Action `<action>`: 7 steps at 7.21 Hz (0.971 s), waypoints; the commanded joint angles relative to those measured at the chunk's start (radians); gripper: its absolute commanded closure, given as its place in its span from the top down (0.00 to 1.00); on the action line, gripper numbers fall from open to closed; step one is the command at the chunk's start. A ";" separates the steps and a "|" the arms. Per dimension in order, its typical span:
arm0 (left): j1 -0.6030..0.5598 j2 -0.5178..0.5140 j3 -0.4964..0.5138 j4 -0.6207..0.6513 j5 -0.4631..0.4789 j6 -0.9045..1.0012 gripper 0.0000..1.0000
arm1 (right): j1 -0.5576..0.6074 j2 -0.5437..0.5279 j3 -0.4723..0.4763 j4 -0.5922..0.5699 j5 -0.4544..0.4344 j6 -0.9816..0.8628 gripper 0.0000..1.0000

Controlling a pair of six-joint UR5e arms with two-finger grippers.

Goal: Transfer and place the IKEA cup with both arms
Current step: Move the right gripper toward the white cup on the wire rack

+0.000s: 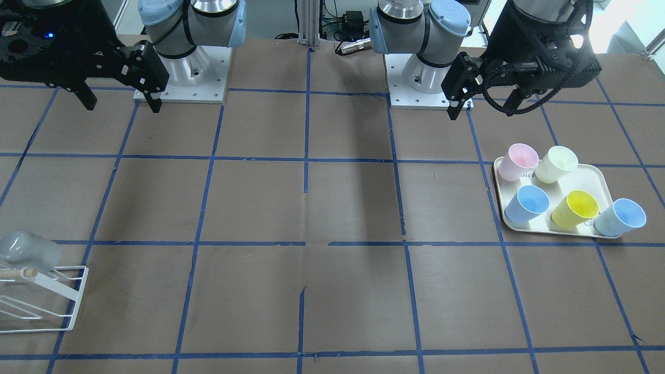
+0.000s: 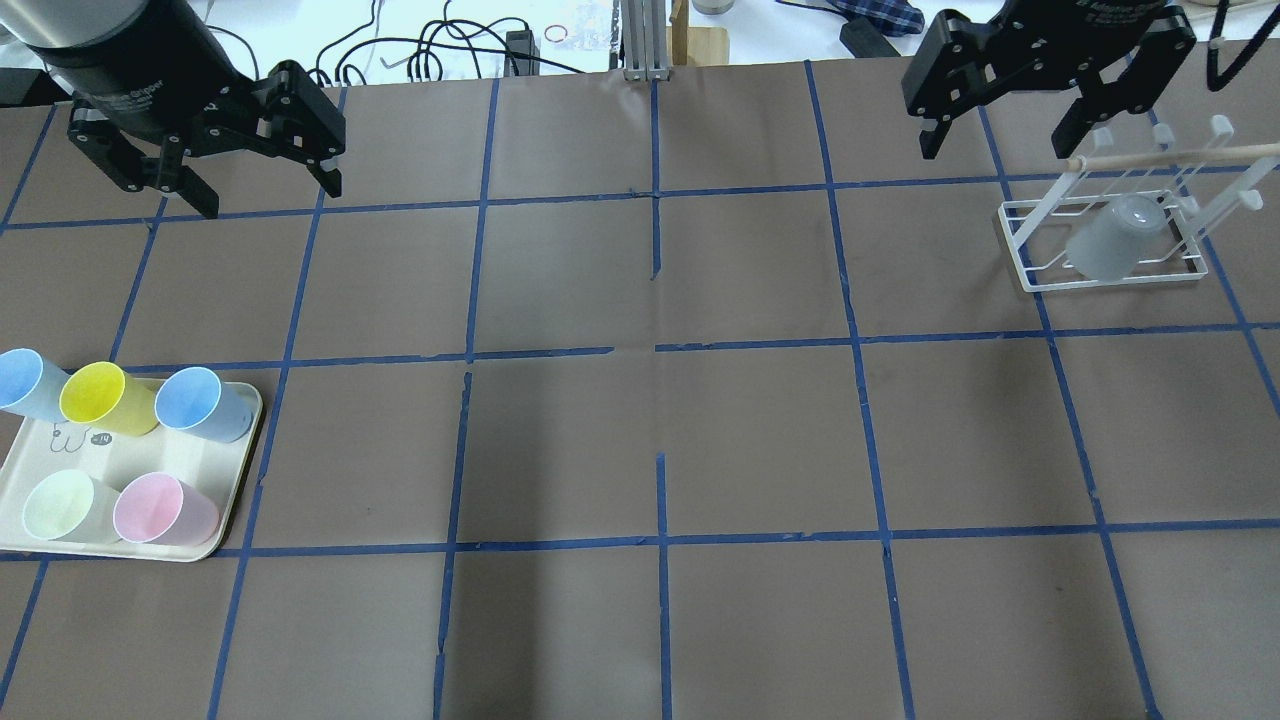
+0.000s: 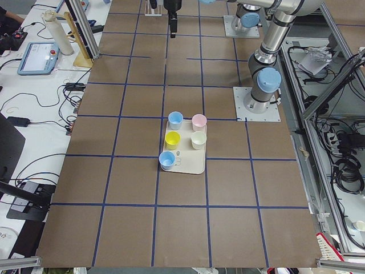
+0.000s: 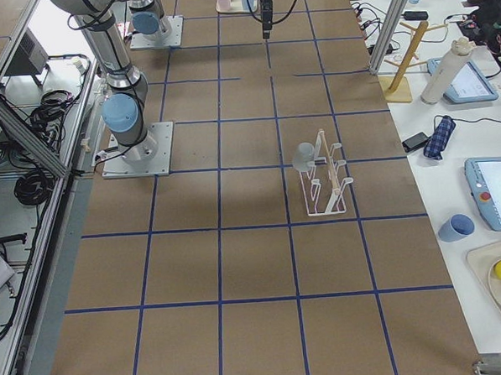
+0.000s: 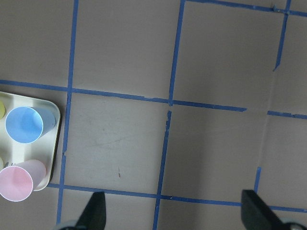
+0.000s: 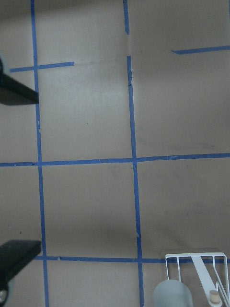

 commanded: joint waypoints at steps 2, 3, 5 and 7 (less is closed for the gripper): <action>0.000 0.002 0.001 -0.001 0.000 0.000 1.00 | -0.160 -0.012 0.007 -0.060 -0.010 -0.071 1.00; 0.000 -0.001 0.001 0.000 0.000 -0.002 1.00 | -0.233 -0.012 0.014 -0.065 -0.008 -0.135 1.00; 0.000 0.000 0.001 0.000 0.000 -0.003 1.00 | -0.379 -0.004 0.062 -0.134 0.005 -0.325 1.00; 0.000 0.000 0.001 0.000 0.000 -0.002 1.00 | -0.430 0.029 0.131 -0.205 0.005 -0.369 1.00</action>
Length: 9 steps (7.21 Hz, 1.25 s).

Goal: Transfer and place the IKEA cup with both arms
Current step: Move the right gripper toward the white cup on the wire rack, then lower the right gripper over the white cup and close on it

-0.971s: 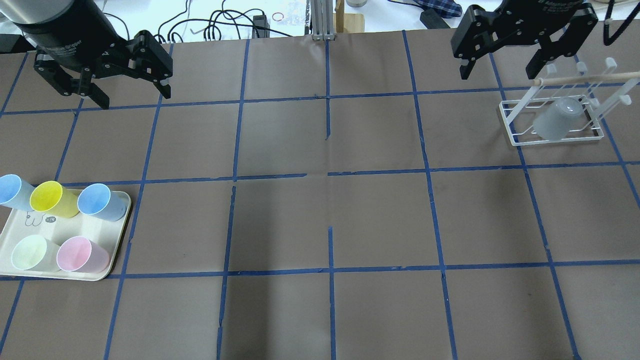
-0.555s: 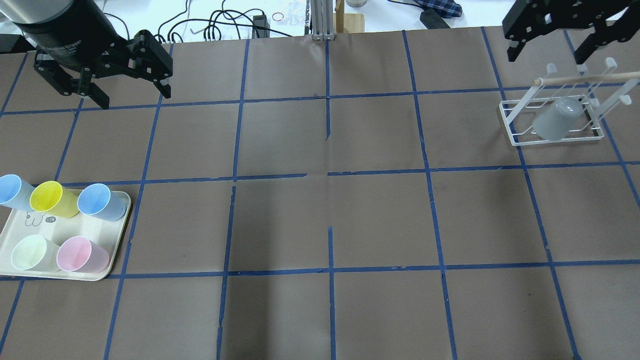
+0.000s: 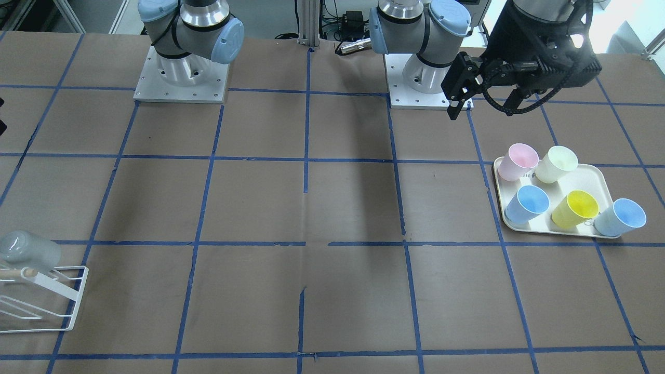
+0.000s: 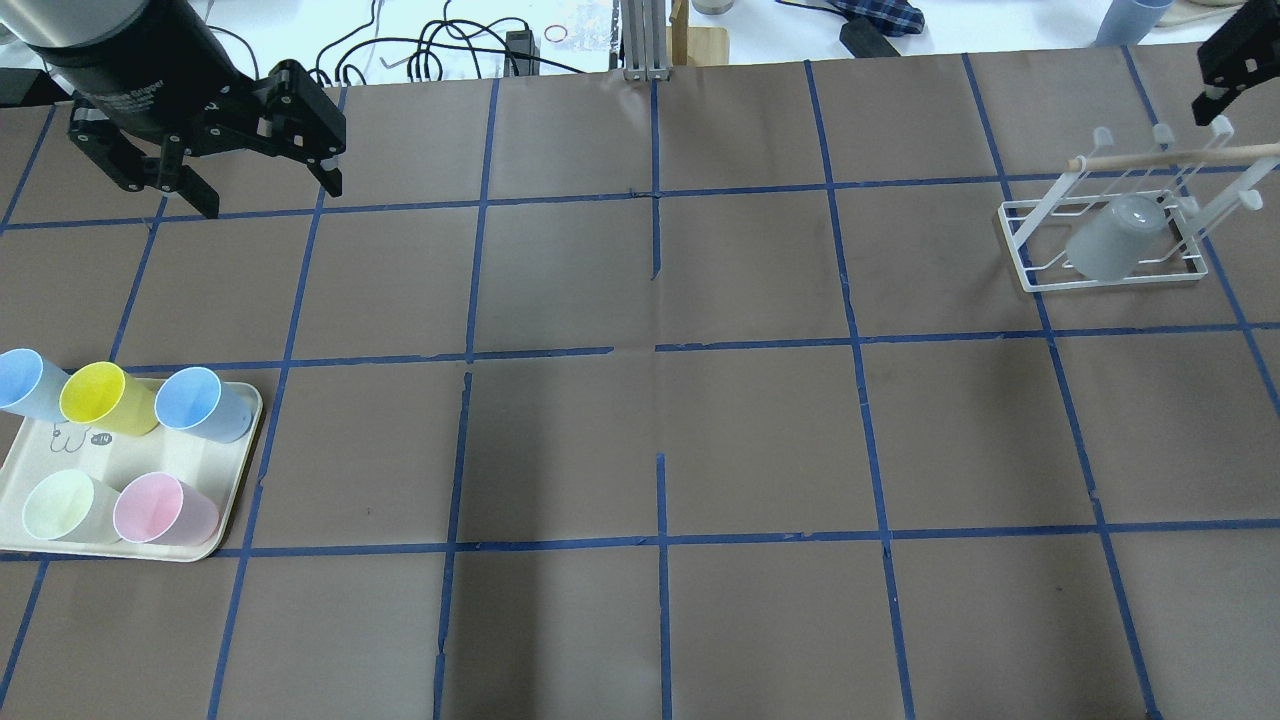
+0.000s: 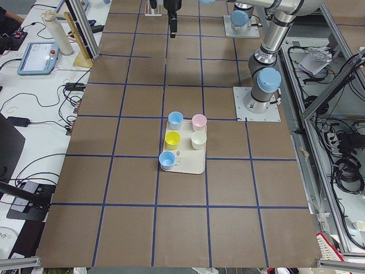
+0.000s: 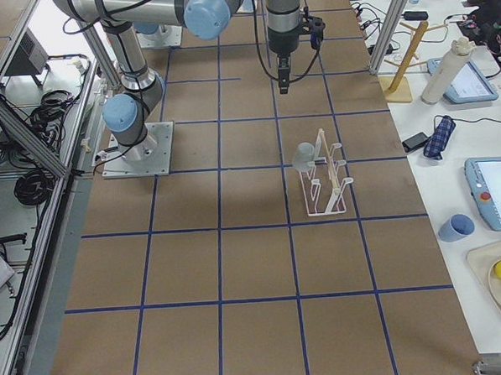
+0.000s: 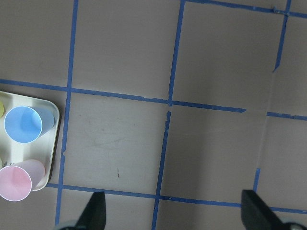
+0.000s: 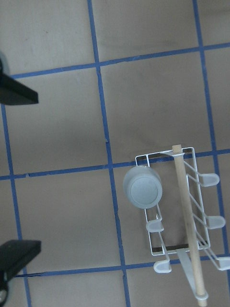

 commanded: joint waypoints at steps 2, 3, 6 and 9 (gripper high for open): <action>0.000 0.000 0.000 0.000 0.000 0.001 1.00 | -0.026 0.115 0.082 -0.193 0.001 -0.135 1.00; 0.000 0.000 0.000 0.000 0.000 0.001 1.00 | -0.026 0.153 0.100 -0.238 -0.001 -0.146 1.00; 0.000 -0.001 0.002 0.000 0.000 0.001 1.00 | -0.026 0.264 0.112 -0.303 -0.001 -0.148 1.00; 0.000 0.000 0.000 0.000 0.000 0.001 1.00 | -0.016 0.305 0.115 -0.337 0.001 -0.145 1.00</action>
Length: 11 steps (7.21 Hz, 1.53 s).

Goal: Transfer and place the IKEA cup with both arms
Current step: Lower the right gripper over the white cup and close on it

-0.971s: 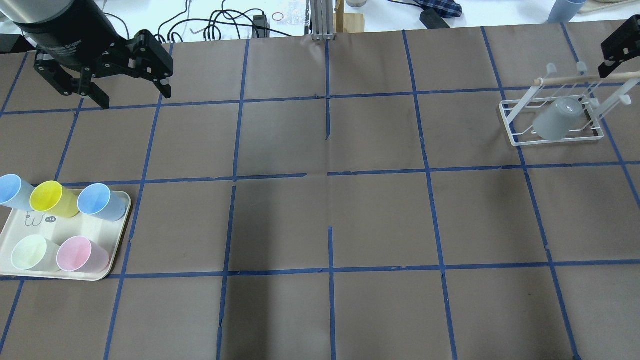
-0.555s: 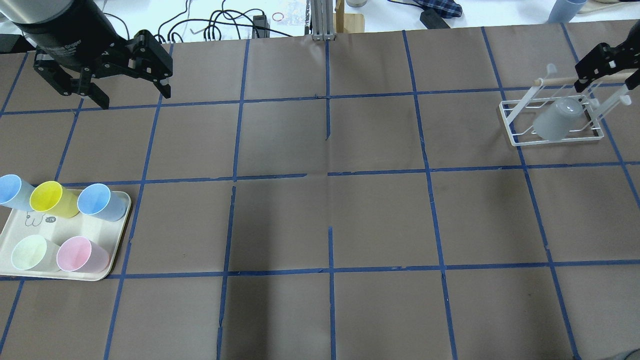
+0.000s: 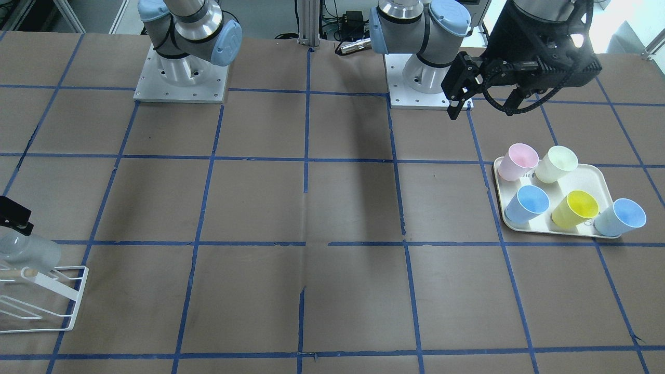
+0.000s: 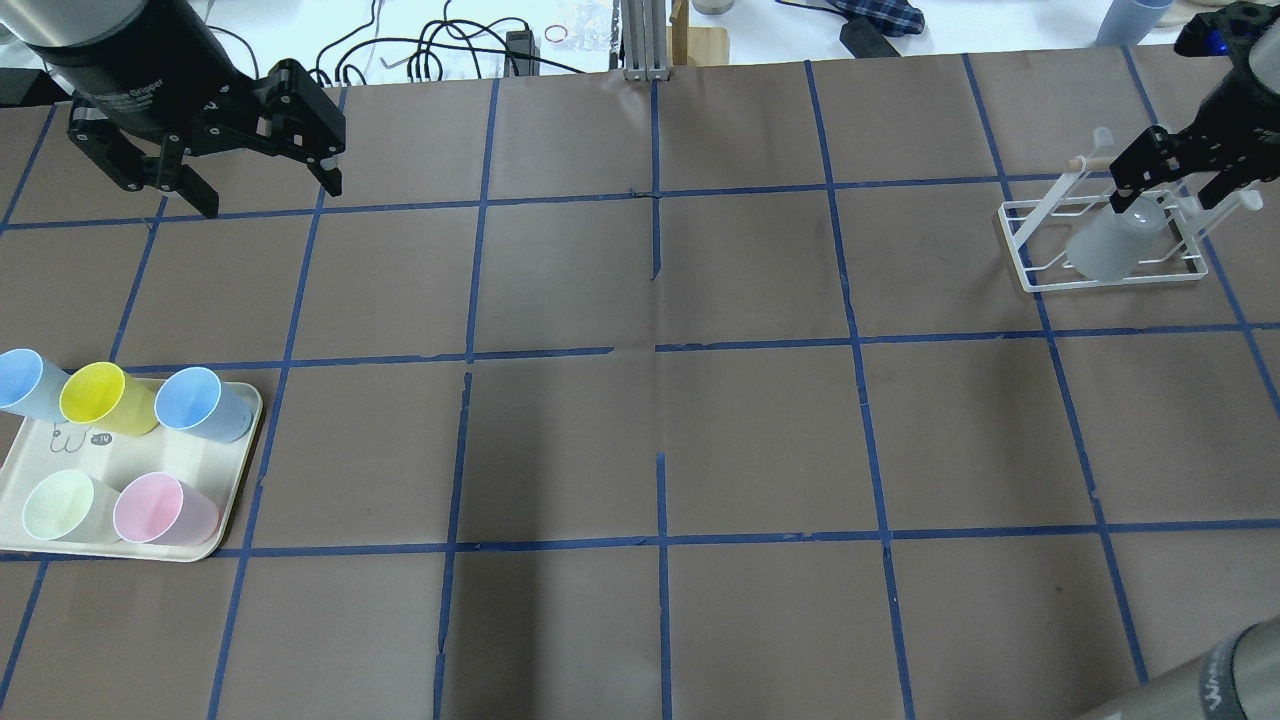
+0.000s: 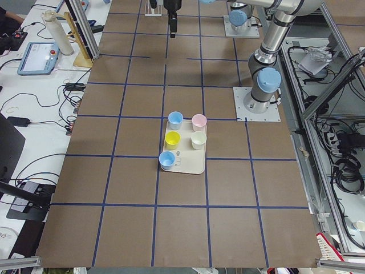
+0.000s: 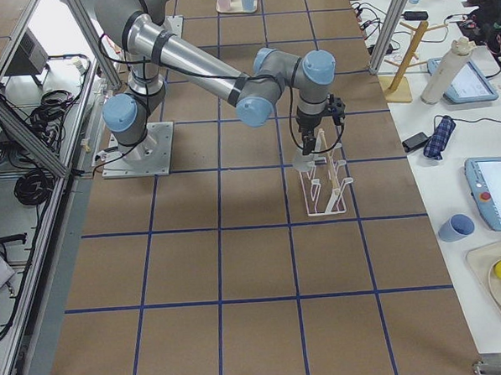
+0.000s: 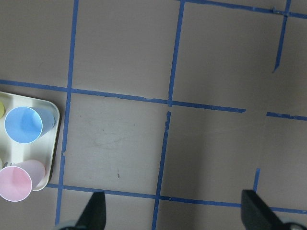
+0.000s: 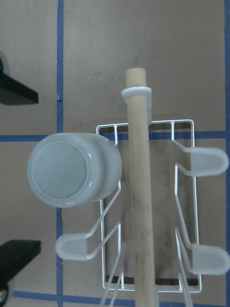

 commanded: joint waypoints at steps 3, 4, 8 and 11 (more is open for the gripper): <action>0.000 0.000 -0.001 0.000 0.000 0.000 1.00 | 0.016 0.043 0.003 -0.027 -0.001 0.005 1.00; 0.000 0.000 0.001 0.000 0.000 0.000 1.00 | 0.016 0.044 0.003 -0.027 -0.003 0.003 1.00; 0.000 0.001 -0.001 0.000 -0.002 0.000 1.00 | 0.016 0.060 0.008 -0.027 -0.001 0.005 0.91; 0.000 0.006 -0.005 0.000 0.000 0.000 1.00 | 0.016 0.064 0.006 -0.028 -0.001 0.005 0.78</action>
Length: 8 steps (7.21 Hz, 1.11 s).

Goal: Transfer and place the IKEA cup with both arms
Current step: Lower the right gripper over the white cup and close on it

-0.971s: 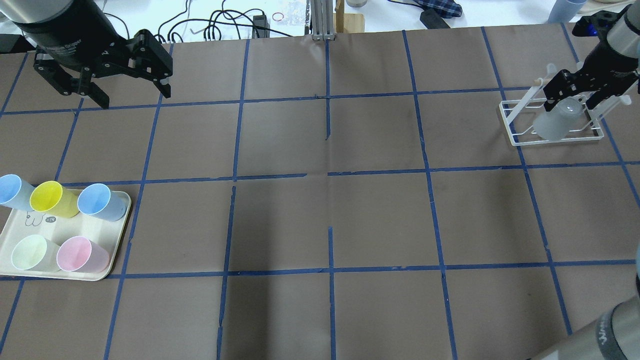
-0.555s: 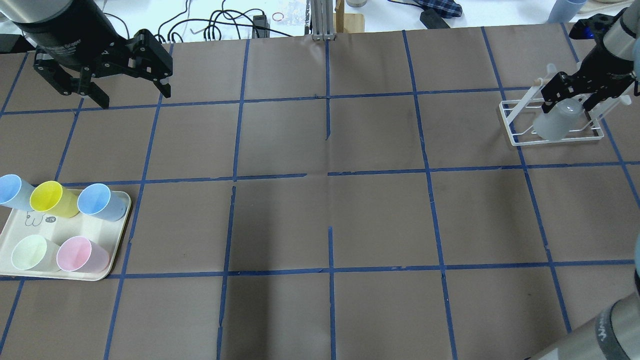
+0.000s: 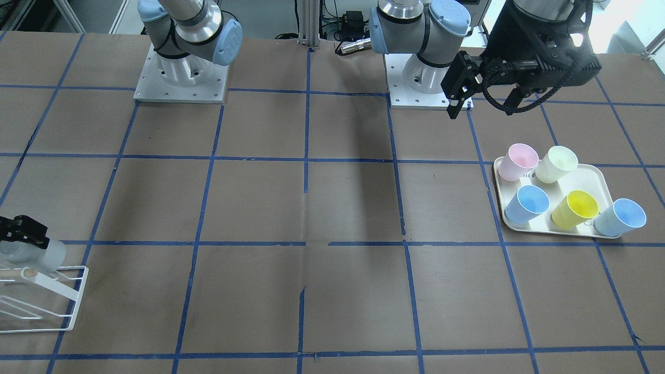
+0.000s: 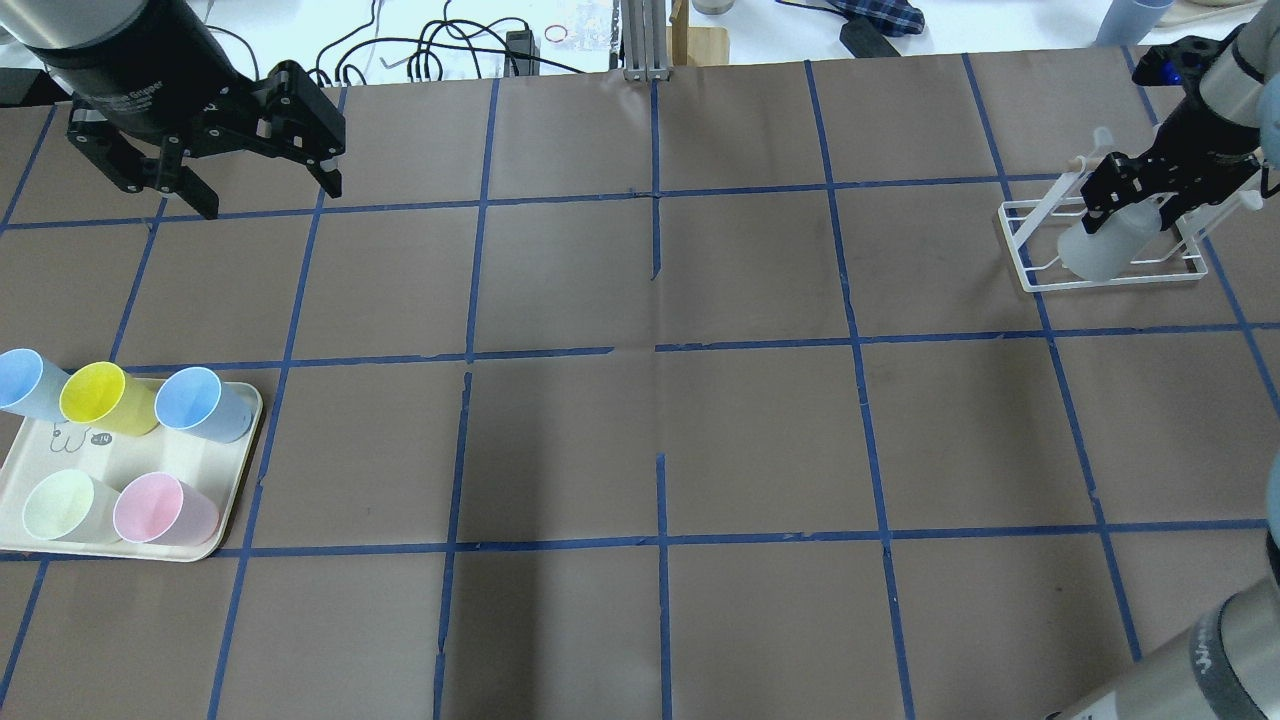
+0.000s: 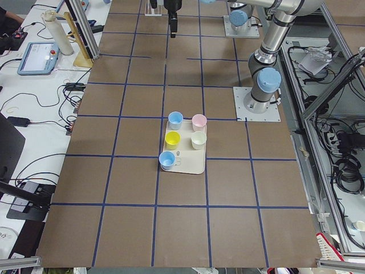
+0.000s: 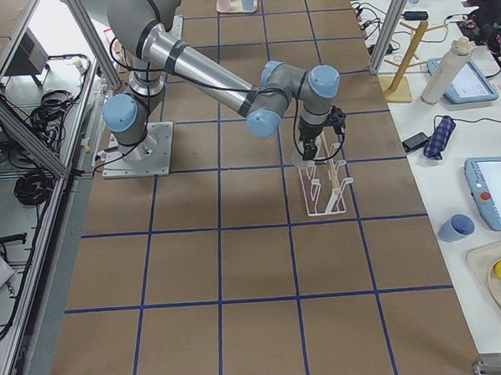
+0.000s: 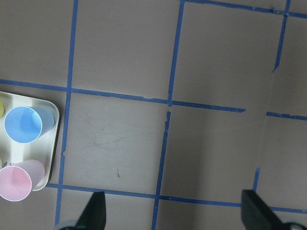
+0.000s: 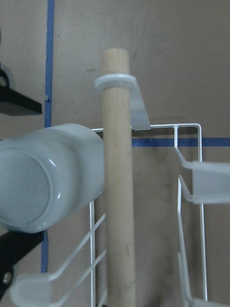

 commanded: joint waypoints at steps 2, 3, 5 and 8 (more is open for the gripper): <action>0.000 0.003 -0.001 0.000 -0.001 0.002 1.00 | -0.002 0.007 0.000 -0.002 0.001 -0.002 0.73; 0.000 0.002 -0.001 -0.002 0.000 0.003 1.00 | -0.002 0.008 0.000 -0.002 0.001 -0.003 0.70; 0.000 0.006 -0.003 -0.002 -0.001 0.006 1.00 | -0.002 0.007 -0.002 -0.002 0.003 -0.002 0.46; 0.005 0.009 -0.006 -0.005 -0.073 0.014 1.00 | -0.002 -0.039 -0.019 0.033 0.001 -0.002 0.44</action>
